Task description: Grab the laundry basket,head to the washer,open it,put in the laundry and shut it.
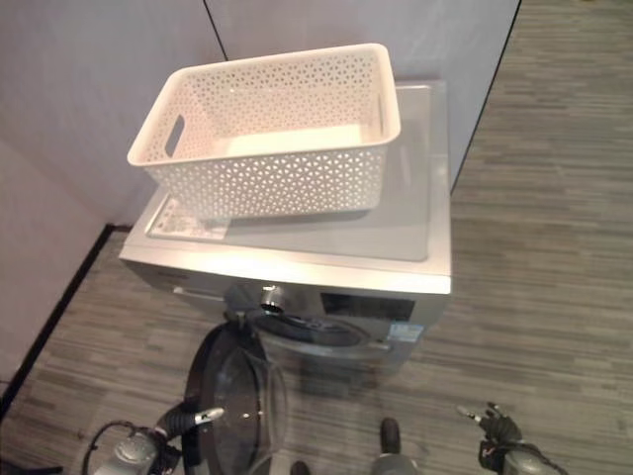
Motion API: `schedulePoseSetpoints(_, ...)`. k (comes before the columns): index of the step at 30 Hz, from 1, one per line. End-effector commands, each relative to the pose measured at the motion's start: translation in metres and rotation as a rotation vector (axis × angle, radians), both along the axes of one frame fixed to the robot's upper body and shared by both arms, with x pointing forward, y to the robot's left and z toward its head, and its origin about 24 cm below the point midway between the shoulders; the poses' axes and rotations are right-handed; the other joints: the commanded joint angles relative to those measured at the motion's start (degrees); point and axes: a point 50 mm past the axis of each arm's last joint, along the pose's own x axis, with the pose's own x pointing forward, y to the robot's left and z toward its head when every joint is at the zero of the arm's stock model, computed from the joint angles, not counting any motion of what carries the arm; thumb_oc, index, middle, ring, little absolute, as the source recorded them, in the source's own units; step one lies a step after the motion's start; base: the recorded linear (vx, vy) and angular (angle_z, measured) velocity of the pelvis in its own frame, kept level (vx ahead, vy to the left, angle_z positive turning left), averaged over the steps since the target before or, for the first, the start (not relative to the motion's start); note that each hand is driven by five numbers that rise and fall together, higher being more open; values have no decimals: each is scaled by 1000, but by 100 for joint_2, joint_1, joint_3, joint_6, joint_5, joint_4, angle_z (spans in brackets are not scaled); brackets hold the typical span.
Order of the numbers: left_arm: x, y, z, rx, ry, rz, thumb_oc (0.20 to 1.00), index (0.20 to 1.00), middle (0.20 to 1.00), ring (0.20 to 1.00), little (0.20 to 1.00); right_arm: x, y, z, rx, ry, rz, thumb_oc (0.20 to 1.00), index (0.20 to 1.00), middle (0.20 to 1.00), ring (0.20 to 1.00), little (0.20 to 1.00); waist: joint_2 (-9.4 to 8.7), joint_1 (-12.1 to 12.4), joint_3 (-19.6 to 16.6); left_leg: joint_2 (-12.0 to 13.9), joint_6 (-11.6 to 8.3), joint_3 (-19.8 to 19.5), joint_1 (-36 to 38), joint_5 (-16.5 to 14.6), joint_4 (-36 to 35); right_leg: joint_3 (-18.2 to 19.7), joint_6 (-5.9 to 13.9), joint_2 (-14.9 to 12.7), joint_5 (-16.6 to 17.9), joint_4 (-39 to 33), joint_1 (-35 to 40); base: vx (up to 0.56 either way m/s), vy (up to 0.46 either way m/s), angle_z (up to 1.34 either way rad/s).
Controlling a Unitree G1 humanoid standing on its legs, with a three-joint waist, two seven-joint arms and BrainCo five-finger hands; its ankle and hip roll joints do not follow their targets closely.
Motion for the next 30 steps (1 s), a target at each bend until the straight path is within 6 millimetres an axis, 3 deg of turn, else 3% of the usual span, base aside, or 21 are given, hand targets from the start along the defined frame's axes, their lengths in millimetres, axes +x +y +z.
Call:
schedulePoseSetpoints(1,45,-71,18,-222,-189,-159,1000,1000,1000,1000,1000,4,-7,4,-25,-35,-67,1000,1000,1000,1000,1000,-306,-329,-201,421,-483,174,133,127,32,-58,244,-35,-465,57,76,19,-77,-14)
schedulePoseSetpoints(5,68,-74,37,-223,-290,-164,1000,1000,1000,1000,1000,-5,-13,3,-12,-45,-131,1000,1000,1000,1000,1000,-317,-385,-126,468,-550,78,-198,377,32,-86,224,-22,-472,57,-128,-93,-58,6)
schedulePoseSetpoints(6,87,-78,55,-216,-368,-189,1000,1000,1000,1000,1000,-7,-19,6,-22,-43,-146,1000,1000,1000,1000,1000,-394,-375,-10,452,-588,-315,-793,771,32,-199,192,-76,-438,57,-445,-287,-68,12)
schedulePoseSetpoints(7,95,-81,61,-212,-393,-201,1000,1000,1000,1000,1000,-10,-23,7,-39,-26,-156,1000,1000,1000,1000,1000,-439,-356,14,445,-598,-534,-1040,916,32,-301,176,-125,-440,57,-581,-338,-81,35)
schedulePoseSetpoints(10,105,-78,72,-194,-428,-208,1000,1000,1000,1000,1000,-12,-24,5,-51,10,-128,1000,1000,1000,1000,1000,-486,-388,-19,438,-543,-708,-966,772,32,-372,151,-127,-435,57,-755,-129,-42,75)
schedulePoseSetpoints(11,111,-75,75,-165,-444,-208,1000,1000,1000,1000,1000,-6,-23,7,-58,12,-92,1000,1000,1000,1000,1000,-552,-374,51,425,-506,-907,-763,483,671,-321,86,-62,-425,57,-823,-144,-43,54)
schedulePoseSetpoints(12,111,-75,75,-165,-445,-208,1000,1000,1000,1000,1000,-6,-23,7,-57,11,-92,1000,1000,1000,1000,1000,-561,-382,49,416,-501,-916,-796,479,705,-324,86,-74,-413,57,-837,-203,39,17)
schedulePoseSetpoints(13,112,-78,76,-164,-448,-215,1000,1000,1000,1000,1000,-1,-18,7,-39,-12,-73,1000,1000,1000,1000,1000,-590,-434,102,467,-437,-822,-503,233,1195,-371,44,-49,-391,57,-878,-106,55,-1)
schedulePoseSetpoints(14,112,-78,76,-164,-448,-215,1000,1000,1000,1000,1000,-1,-18,7,-39,-12,-73,1000,1000,1000,1000,1000,-584,-433,113,476,-439,-823,-495,219,1209,-373,43,-41,-394,57,-864,-126,144,5)
schedulePoseSetpoints(15,109,-81,73,-174,-432,-220,1000,1000,1000,1000,1000,-3,-13,4,-17,-14,-73,1000,1000,1000,1000,1000,-499,-519,32,466,-420,-631,-7,88,1000,-476,87,-22,-316,57,-913,-58,159,17)
schedulePoseSetpoints(17,107,-84,71,-175,-417,-241,1000,1000,1000,1000,1000,-9,-13,2,-2,-4,-91,1000,1000,1000,1000,1000,-387,-641,-39,544,-495,-293,264,109,750,-595,145,-77,-204,57,-940,-81,236,30)
schedulePoseSetpoints(18,104,-83,68,-175,-405,-240,1000,1000,1000,1000,1000,-11,-11,0,5,5,-90,1000,1000,1000,1000,1000,-296,-658,-88,580,-529,-262,431,11,624,-577,222,-46,-218,57,-917,-75,149,42)
schedulePoseSetpoints(20,101,-82,66,-173,-395,-236,1000,1000,1000,1000,1000,-12,-9,-2,9,10,-91,1000,1000,1000,1000,1000,-330,-663,-118,481,-515,-153,500,32,488,-603,221,-108,-30,57,-957,-41,111,46)
schedulePoseSetpoints(21,101,-82,65,-173,-394,-236,1000,1000,1000,1000,1000,-13,-9,-2,9,12,-91,1000,1000,1000,1000,1000,-277,-654,-123,520,-531,-196,554,-38,473,-553,275,-65,-113,57,-913,-149,295,56)
schedulePoseSetpoints(22,98,-80,62,-157,-382,-232,1000,1000,1000,1000,1000,-12,3,-8,45,22,-73,1000,1000,1000,1000,1000,-244,-636,-154,367,-468,-126,699,-415,181,-504,415,-209,94,57,-1006,-120,225,48)
schedulePoseSetpoints(27,92,-70,58,-147,-368,-190,1000,1000,1000,1000,1000,-4,18,-14,79,35,-37,1000,1000,1000,1000,1000,-308,-450,-219,98,-290,-102,769,-799,343,-506,573,-421,311,57,-995,-150,148,-12)
schedulePoseSetpoints(28,90,-69,57,-151,-366,-186,1000,1000,1000,1000,1000,-3,21,-15,85,37,-30,1000,1000,1000,1000,1000,-384,-437,-223,15,-252,-19,783,-819,366,-552,532,-499,399,57,-1000,-59,80,-36)
schedulePoseSetpoints(30,85,-69,55,-174,-360,-177,1000,1000,1000,1000,1000,6,24,-13,86,6,-20,1000,1000,1000,1000,1000,-356,-390,-274,-76,-109,-77,893,-1138,462,-526,661,-553,381,57,-892,-72,147,-21)
